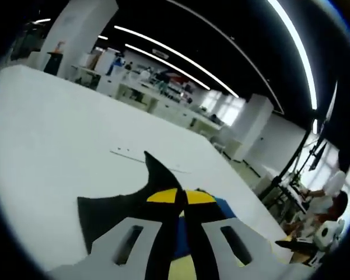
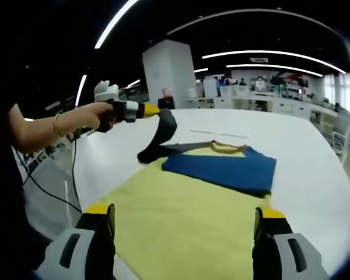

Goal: Fold the garment on the visible template until the final outline fits inside the template.

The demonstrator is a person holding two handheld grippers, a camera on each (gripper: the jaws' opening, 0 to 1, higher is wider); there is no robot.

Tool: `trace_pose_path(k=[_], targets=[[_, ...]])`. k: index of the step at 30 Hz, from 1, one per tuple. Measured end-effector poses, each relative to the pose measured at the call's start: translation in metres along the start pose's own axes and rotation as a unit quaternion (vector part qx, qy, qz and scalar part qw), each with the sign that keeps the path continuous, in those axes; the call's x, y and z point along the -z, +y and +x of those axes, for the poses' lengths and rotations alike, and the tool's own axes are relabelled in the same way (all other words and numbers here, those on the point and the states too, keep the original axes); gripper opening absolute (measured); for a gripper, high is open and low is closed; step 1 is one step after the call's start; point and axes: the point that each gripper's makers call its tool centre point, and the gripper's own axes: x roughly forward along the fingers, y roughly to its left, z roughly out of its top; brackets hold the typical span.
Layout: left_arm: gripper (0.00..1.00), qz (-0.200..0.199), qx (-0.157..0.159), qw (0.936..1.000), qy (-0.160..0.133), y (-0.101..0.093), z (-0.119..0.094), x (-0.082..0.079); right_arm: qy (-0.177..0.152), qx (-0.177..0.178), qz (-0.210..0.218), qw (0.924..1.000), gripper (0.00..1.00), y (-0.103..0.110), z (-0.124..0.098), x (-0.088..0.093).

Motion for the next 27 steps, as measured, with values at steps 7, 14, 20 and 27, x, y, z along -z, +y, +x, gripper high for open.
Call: trace_pose_path(k=[7,14,20,27], targets=[[0.00,0.005,0.028,0.9996,0.010,-0.030,0.021,0.007,0.001,0.004,0.005,1.0000,0.99,-0.004,-0.002,0.003],[0.00,0.014,0.055,0.9982,0.019,-0.060,0.040,0.017,0.007,0.005,0.011,0.9999,0.99,-0.007,-0.004,0.008],[0.00,0.005,0.073,0.9969,0.029,-0.075,0.056,0.027,0.011,0.006,0.013,0.9998,0.99,-0.009,-0.004,0.010],[0.00,0.004,0.103,0.9939,0.037,-0.098,0.072,0.036,0.015,0.009,0.016,0.9997,0.98,-0.011,-0.003,0.014]])
